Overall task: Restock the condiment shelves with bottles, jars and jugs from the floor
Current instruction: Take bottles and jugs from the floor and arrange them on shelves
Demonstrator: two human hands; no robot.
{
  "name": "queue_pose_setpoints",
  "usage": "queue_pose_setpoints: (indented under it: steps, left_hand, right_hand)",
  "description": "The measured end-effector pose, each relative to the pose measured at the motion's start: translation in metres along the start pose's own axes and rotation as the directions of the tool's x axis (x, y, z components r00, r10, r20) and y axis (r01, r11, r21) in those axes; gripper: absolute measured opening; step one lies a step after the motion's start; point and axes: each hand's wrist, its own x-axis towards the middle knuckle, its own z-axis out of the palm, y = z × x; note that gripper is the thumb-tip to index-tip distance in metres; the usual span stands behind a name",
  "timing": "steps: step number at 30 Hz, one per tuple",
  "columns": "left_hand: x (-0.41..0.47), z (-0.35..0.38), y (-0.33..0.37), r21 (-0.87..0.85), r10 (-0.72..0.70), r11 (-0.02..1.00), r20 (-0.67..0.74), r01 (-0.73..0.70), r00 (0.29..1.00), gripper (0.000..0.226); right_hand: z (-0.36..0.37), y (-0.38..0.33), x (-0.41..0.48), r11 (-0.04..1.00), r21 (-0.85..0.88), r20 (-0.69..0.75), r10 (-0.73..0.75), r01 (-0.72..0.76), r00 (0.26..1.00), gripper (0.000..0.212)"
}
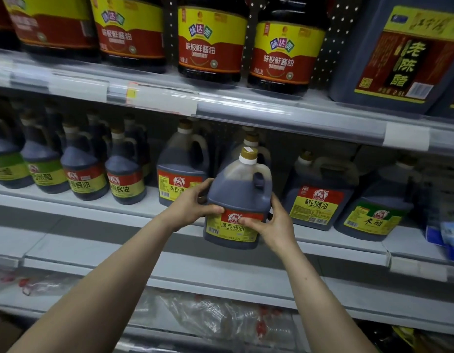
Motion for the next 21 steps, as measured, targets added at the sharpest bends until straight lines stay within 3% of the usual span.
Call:
queue_pose_setpoints:
  steps: [5,21]
  left_hand:
    - [0.011,-0.001,-0.003,0.032,-0.002,1.000,-0.002,0.002,1.000,0.082]
    - [0.036,0.009,-0.004,0.048,-0.018,0.999,-0.053,0.021,0.998,0.084]
  right_hand:
    - [0.001,0.002,0.009,1.000,-0.007,-0.005,0.001,-0.001,1.000,0.087]
    - [-0.008,0.008,0.041,0.996,-0.025,0.034,0.081,-0.080,0.996,0.108]
